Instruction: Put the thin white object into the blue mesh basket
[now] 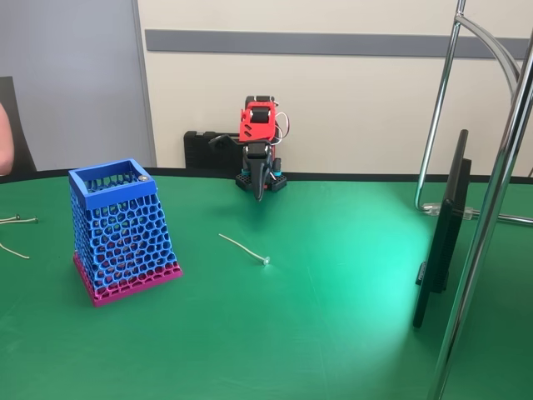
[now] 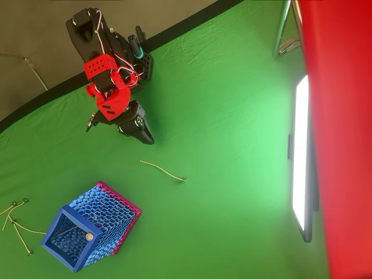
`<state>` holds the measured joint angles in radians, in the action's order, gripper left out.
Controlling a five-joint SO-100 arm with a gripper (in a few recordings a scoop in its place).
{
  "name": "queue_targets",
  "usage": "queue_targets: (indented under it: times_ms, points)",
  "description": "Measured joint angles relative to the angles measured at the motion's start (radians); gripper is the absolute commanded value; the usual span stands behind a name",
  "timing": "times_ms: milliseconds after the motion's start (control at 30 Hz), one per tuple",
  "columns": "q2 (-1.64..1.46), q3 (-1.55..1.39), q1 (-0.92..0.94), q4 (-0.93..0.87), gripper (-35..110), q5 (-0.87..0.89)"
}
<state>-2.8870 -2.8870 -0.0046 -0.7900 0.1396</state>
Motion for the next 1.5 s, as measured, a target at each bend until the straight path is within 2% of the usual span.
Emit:
queue_targets:
  times_ms: [333,1000,1167,1500]
  points:
    - [0.483,0.293,-0.040,0.037,1,0.146]
    - [1.209,0.923,-0.044,-0.135,1,0.402]
    - [1.348,1.037,-0.038,-0.149,13,0.426]
    - [1.585,1.290,-0.020,-0.238,15,0.511]
